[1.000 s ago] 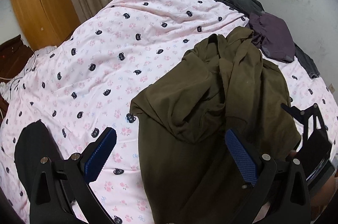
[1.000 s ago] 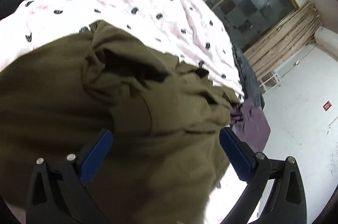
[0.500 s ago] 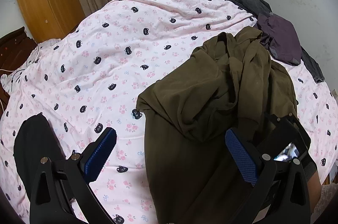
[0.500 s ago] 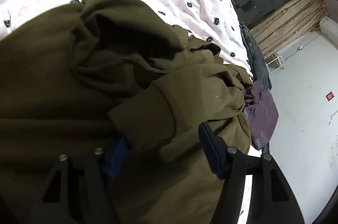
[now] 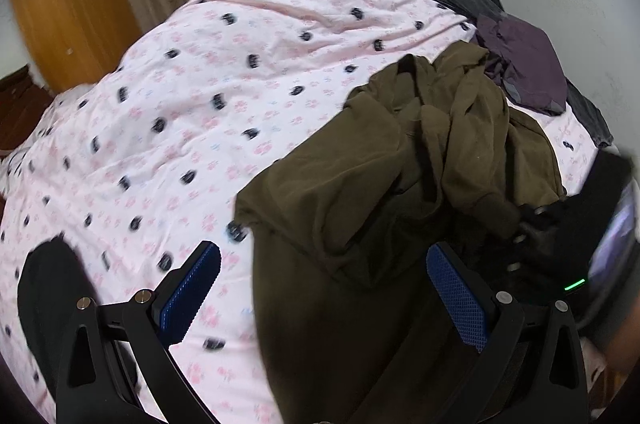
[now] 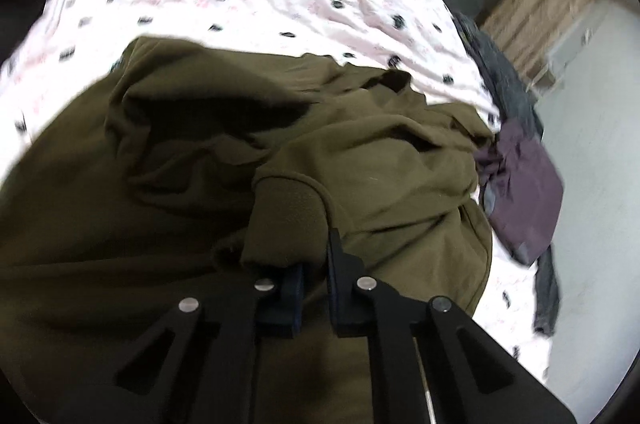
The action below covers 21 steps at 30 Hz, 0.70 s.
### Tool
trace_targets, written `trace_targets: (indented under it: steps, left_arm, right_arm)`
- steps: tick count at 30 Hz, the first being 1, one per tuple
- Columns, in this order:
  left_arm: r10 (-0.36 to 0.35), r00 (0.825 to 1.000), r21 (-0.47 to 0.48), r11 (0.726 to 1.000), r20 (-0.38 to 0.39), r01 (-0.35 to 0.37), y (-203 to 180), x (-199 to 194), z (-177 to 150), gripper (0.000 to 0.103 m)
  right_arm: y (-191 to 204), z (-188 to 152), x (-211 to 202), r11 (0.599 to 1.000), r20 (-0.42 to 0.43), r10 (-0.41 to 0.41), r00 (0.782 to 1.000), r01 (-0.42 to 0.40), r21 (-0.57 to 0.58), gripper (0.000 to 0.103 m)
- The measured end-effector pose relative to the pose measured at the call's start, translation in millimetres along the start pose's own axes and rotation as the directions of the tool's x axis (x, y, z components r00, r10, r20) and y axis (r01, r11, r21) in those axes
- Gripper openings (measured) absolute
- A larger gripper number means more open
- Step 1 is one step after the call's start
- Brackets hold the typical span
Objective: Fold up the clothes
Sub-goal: 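Grasp a hoodie sleeve cuff with the left gripper and lift it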
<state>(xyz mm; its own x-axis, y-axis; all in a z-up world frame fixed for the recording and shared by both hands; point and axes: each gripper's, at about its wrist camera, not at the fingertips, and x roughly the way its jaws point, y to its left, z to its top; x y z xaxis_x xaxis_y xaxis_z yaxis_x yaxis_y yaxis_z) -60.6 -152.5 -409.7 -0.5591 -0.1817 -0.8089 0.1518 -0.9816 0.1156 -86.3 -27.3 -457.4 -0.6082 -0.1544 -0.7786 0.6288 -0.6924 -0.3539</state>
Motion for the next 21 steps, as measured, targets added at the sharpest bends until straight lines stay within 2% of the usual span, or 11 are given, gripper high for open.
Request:
trace_targets:
  steps: [3, 6, 11, 14, 21]
  left_arm:
    - [-0.009, 1.0, 0.074, 0.997, 0.015, 0.008, -19, 21, 11, 0.102]
    - [-0.081, 0.996, 0.149, 0.986, 0.026, 0.076, -45, 40, 22, 0.102]
    - [-0.182, 0.982, 0.252, 0.954, 0.048, 0.165, -93, 68, 38, 0.102]
    - [-0.189, 0.982, 0.257, 0.95, 0.026, 0.176, -112, 93, 45, 0.102]
    - [-0.228, 0.973, 0.208, 0.95, -0.042, 0.231, -129, 125, 59, 0.102]
  right_arm:
    - [-46, -2, -8, 0.992, -0.012, 0.069, 0.998, -0.067, 0.109, 0.01]
    - [-99, -6, -16, 0.978, -0.002, 0.084, 0.996, -0.083, 0.19, 0.01]
    - [-177, -15, -26, 0.968, 0.015, 0.025, 1.0, -0.029, 0.248, 0.01]
    - [-213, -22, -24, 0.965, 0.007, -0.003, 1.0, 0.002, 0.264, 0.009]
    - [-236, -39, -19, 0.963, -0.006, -0.001, 1.0, 0.002, 0.269, 0.009]
